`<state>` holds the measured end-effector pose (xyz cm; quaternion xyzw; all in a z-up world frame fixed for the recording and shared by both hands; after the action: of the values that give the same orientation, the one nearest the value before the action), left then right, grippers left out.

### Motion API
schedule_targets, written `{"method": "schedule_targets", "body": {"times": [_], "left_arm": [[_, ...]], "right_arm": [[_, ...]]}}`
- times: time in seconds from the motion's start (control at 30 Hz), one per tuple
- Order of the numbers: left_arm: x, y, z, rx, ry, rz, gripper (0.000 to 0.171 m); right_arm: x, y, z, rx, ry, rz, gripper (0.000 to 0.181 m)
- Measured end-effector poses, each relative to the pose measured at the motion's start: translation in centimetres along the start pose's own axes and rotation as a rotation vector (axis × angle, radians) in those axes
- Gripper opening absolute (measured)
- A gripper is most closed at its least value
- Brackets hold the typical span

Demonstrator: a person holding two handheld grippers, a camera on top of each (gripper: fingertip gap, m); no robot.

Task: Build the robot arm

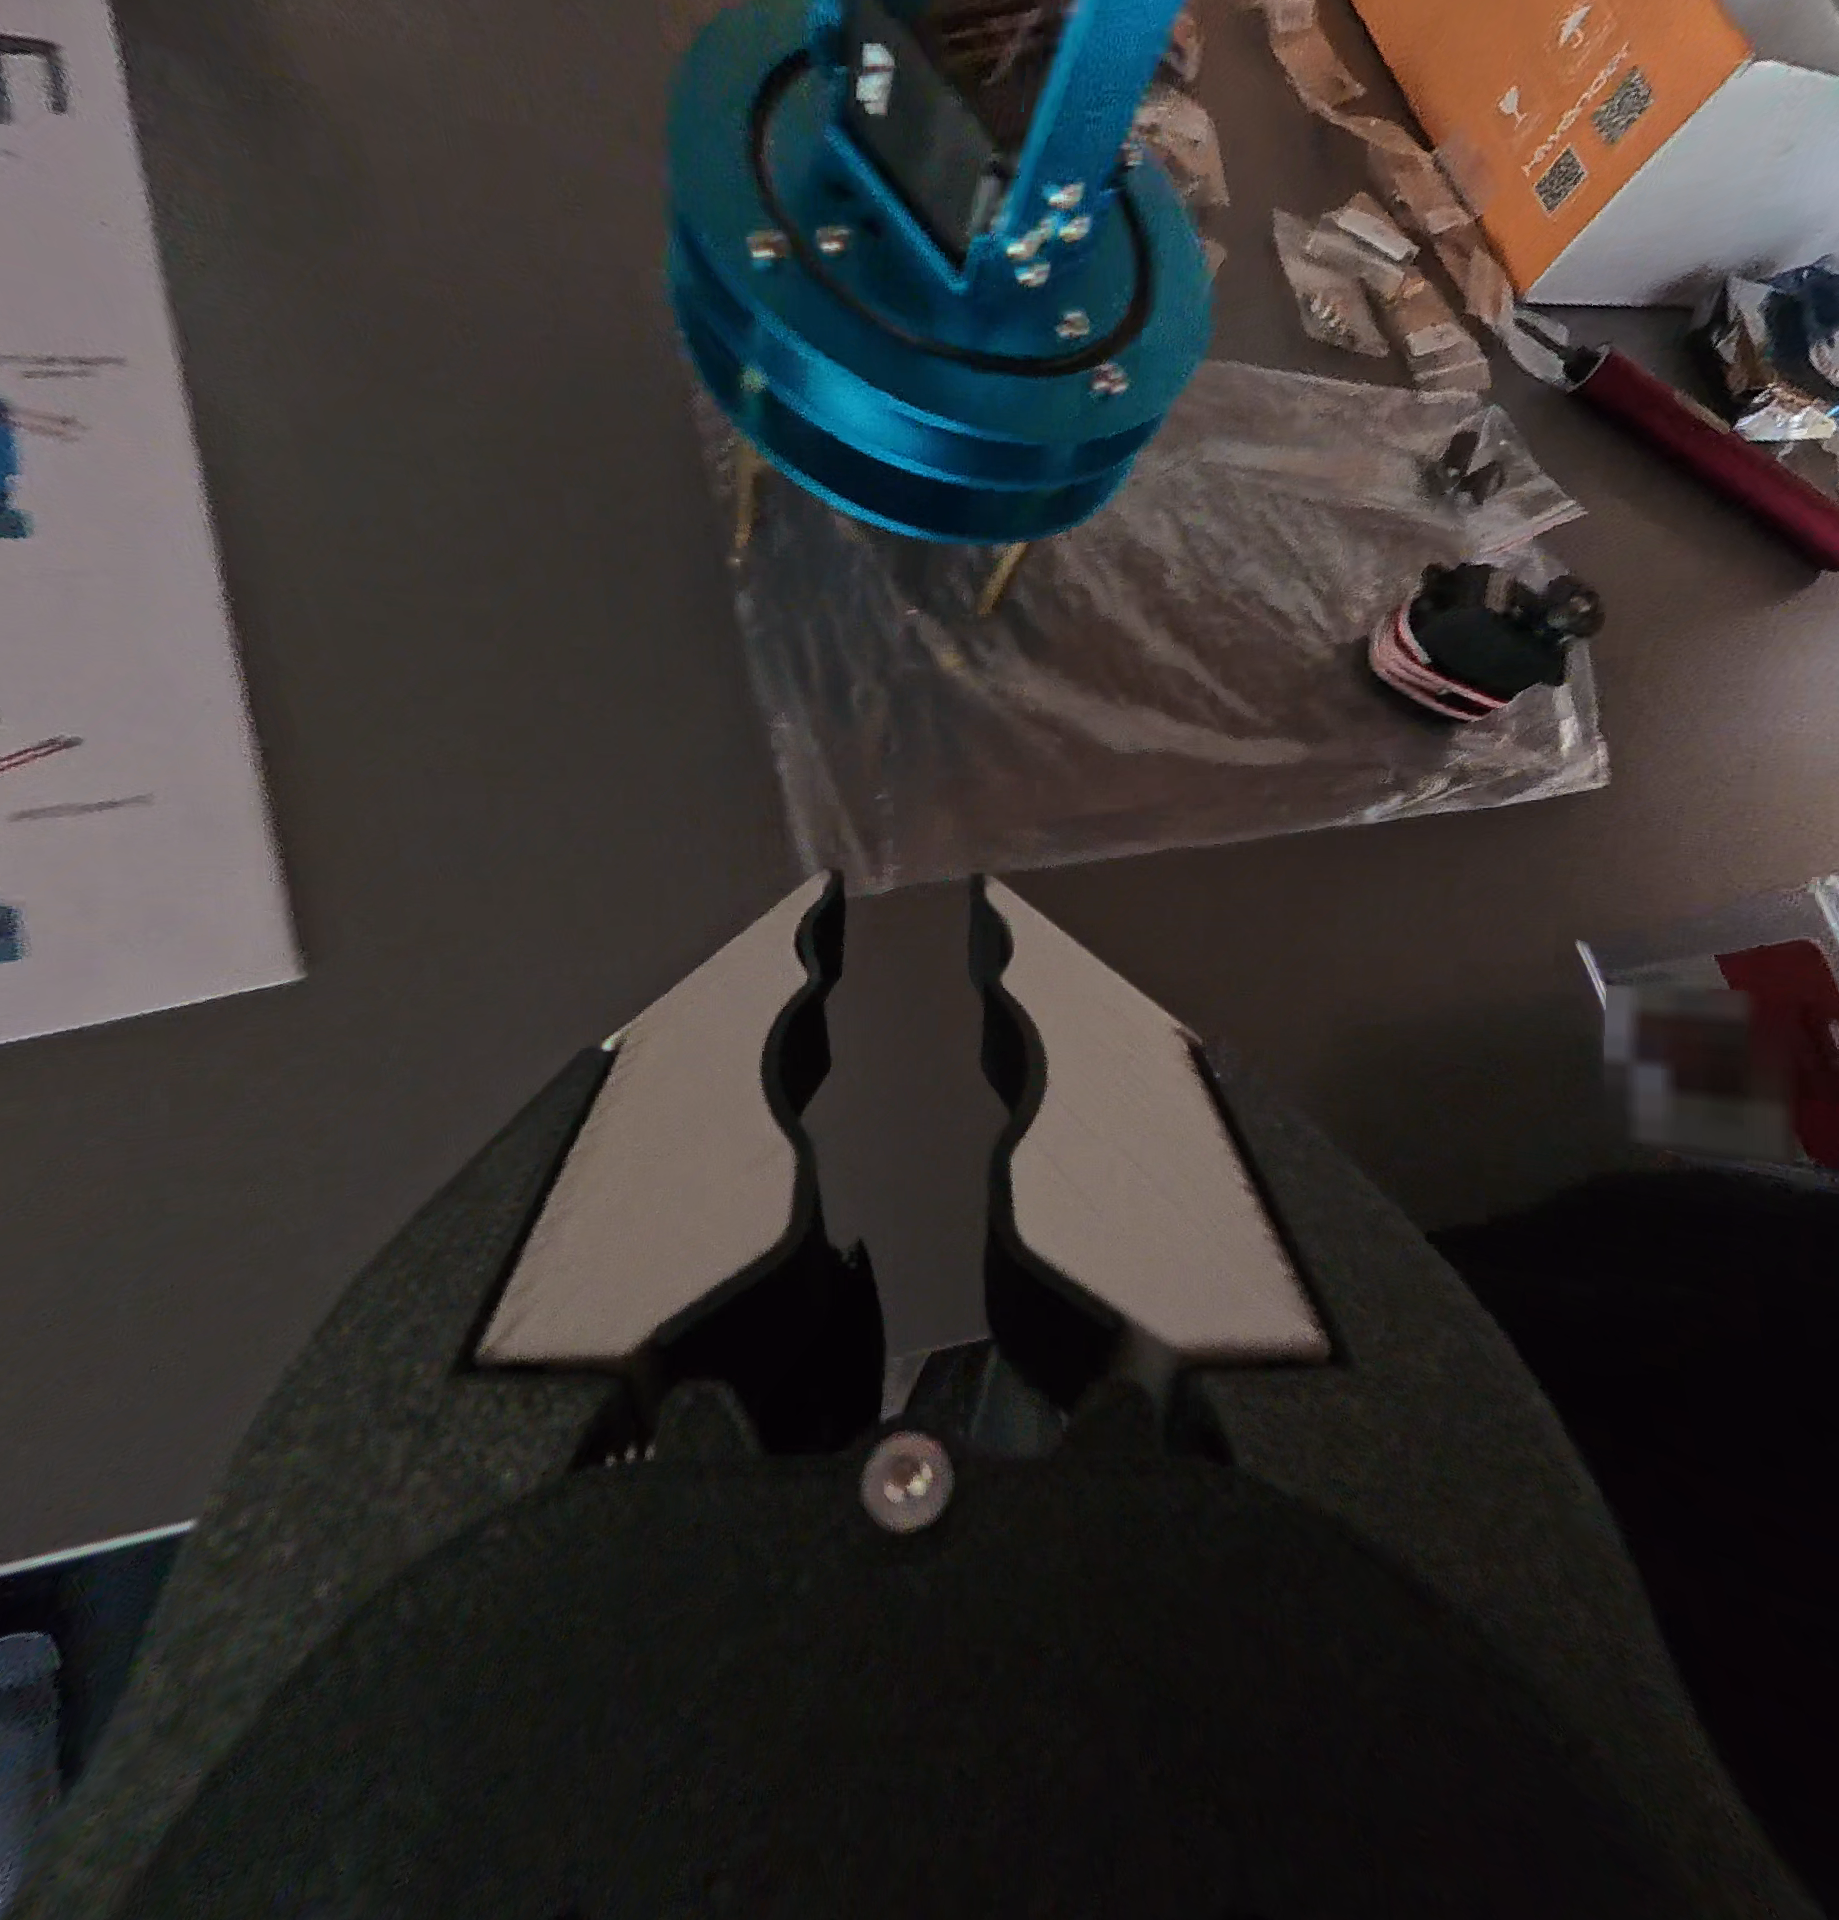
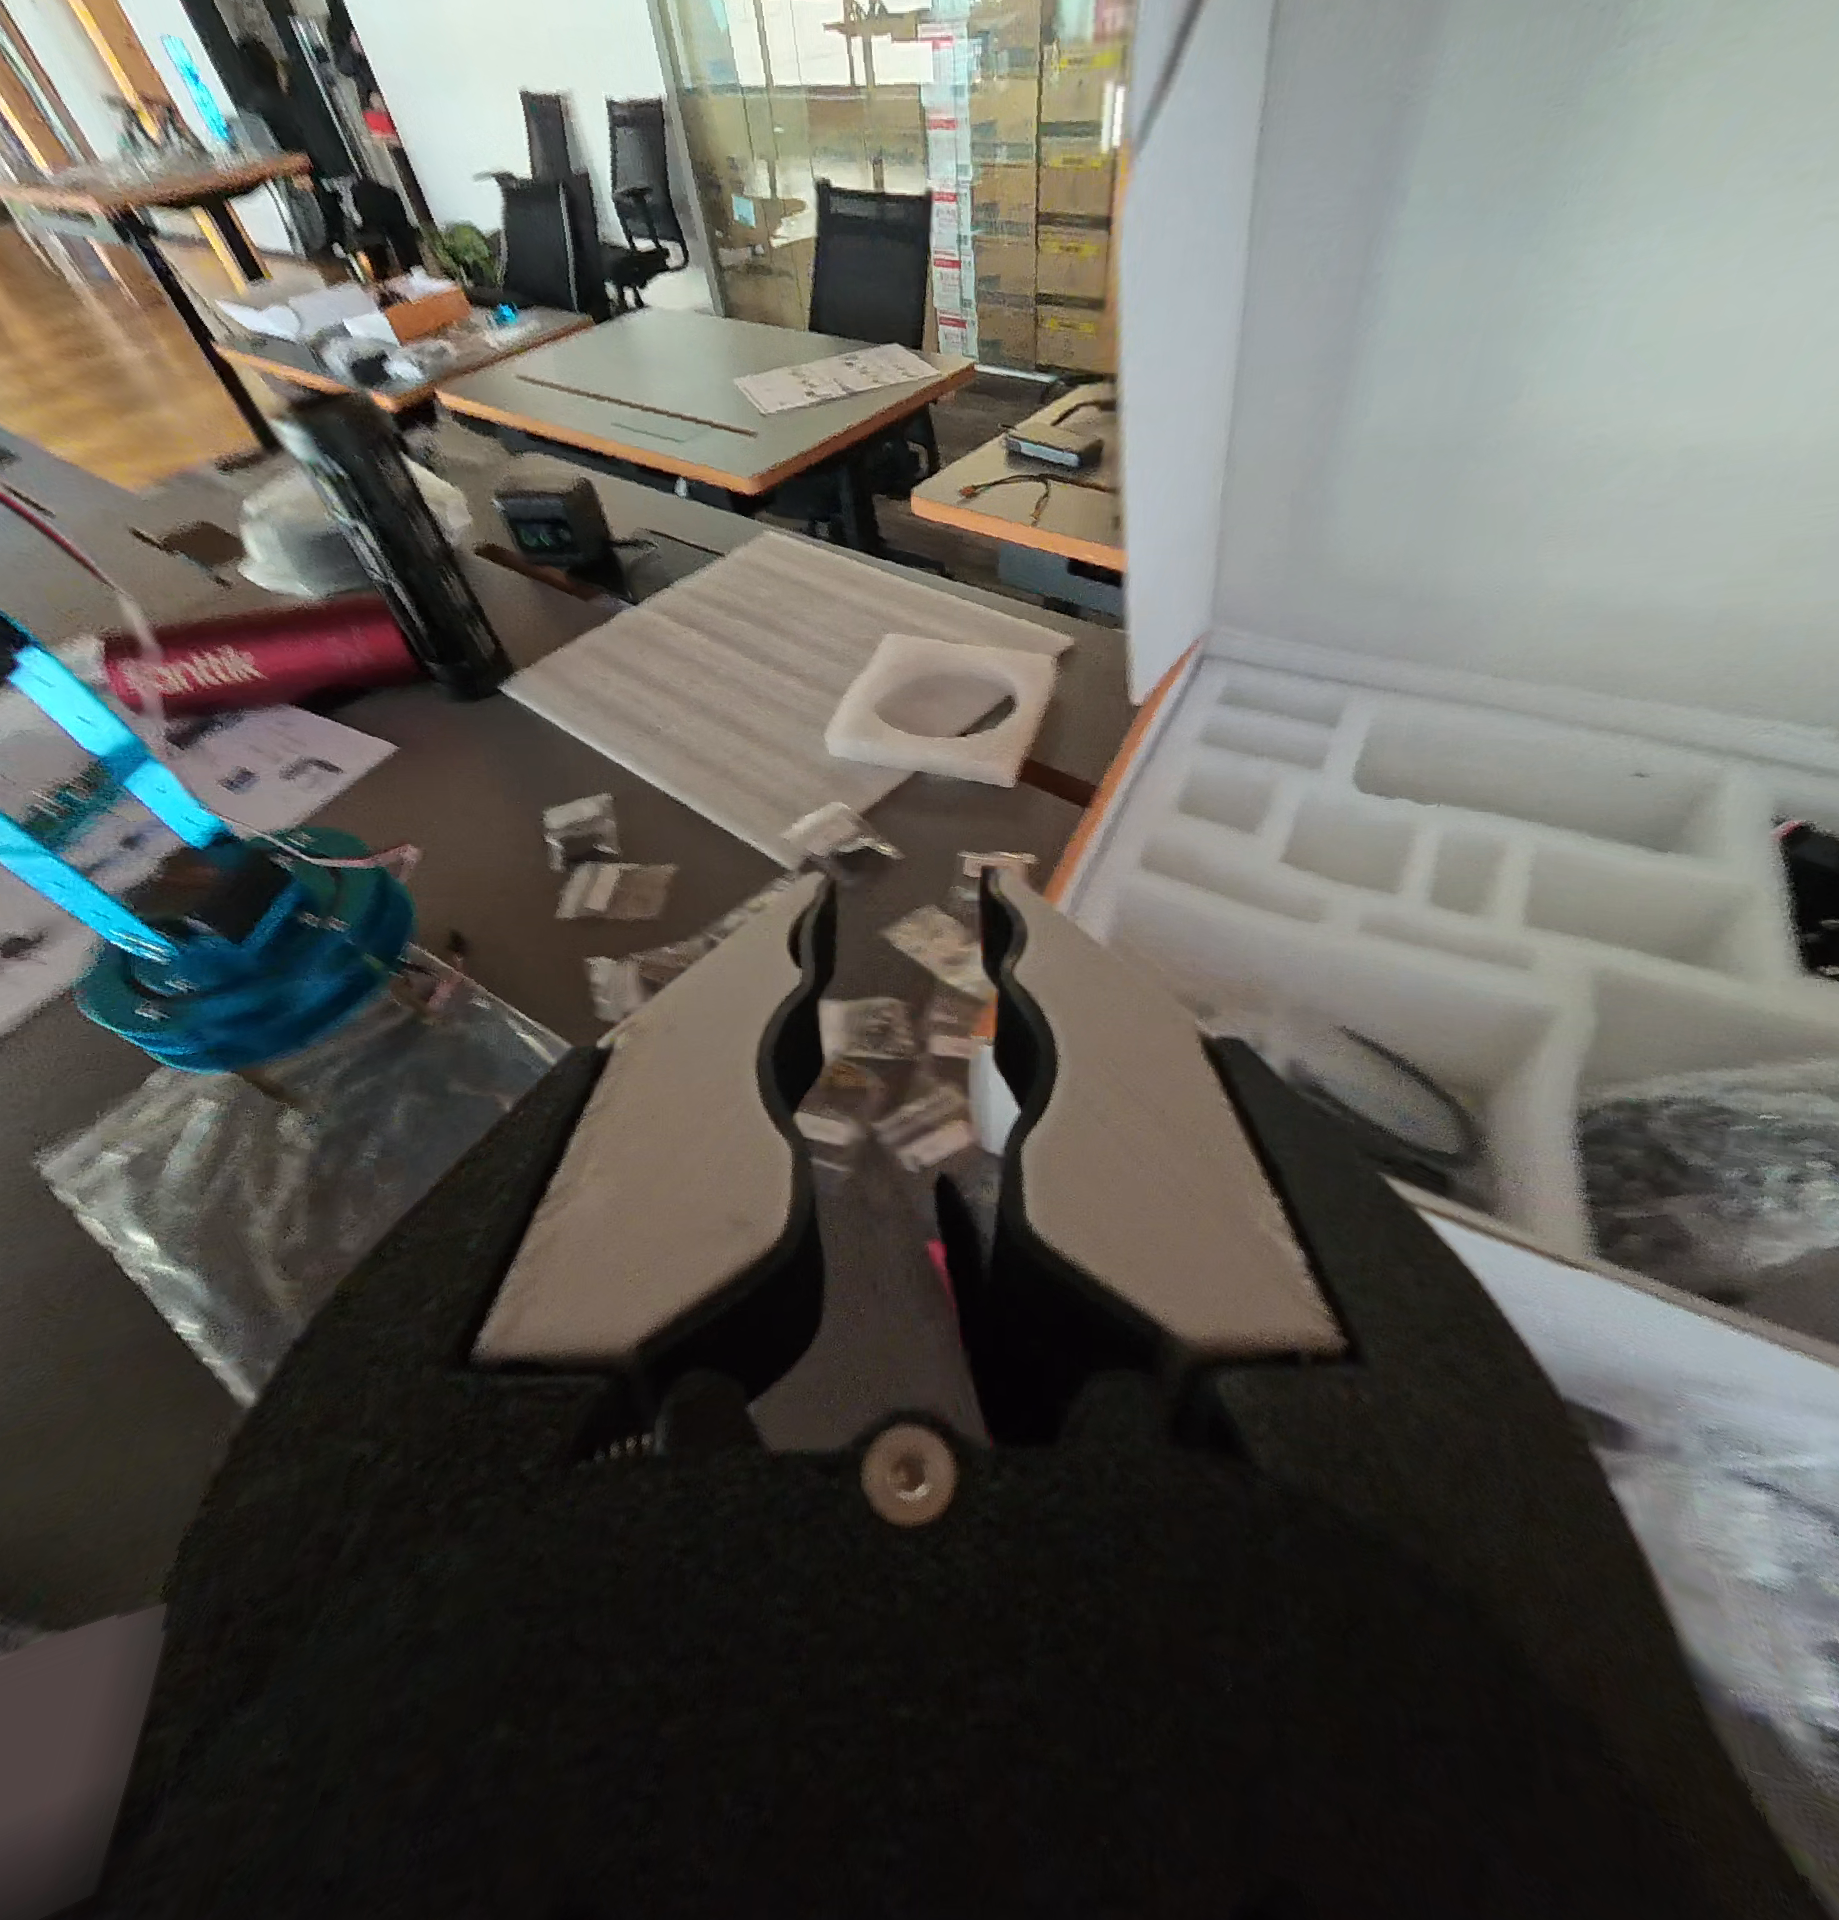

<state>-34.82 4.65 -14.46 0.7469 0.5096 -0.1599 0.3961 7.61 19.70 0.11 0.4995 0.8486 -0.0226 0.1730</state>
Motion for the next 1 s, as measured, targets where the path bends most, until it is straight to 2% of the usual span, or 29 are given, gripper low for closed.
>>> {"method": "schedule_targets", "body": {"times": [0.13, 0.3, 0.47, 0.73, 1.0], "left_arm": [[-2.3, -4.9, 0.0, 0.014, 0.031, -0.035, 0.023], [-4.6, -11.2, -0.3, -0.017, 0.062, -0.08, 0.023], [-6.5, -15.6, -1.5, -0.023, 0.108, -0.119, 0.023], [-7.5, -17.3, -1.4, -0.018, 0.12, -0.104, 0.023], [-7.7, -17.0, -1.1, 0.034, 0.095, -0.071, 0.023]], "right_arm": [[0.4, -3.8, -2.2, 0.062, 0.014, -0.019, 0.027], [1.5, -7.8, -4.4, -0.027, -0.043, -0.012, 0.026], [2.4, -10.9, -6.3, -0.14, -0.072, 0.004, 0.024], [2.0, -13.2, -6.3, -0.085, -0.085, 0.006, 0.024], [1.1, -15.3, -3.7, -0.065, -0.158, -0.01, 0.024]]}}
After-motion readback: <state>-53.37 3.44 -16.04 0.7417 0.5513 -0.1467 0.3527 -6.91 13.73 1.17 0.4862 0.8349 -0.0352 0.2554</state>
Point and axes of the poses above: each gripper's, where its closed fingertips meet, x out along the fingers, z out of its underside, y = z × x across the jaws, the point moved 4 cm from there along -x, back along the fingers, and after that the axes turned 13 degrees about -x, right-handed, at the moved point
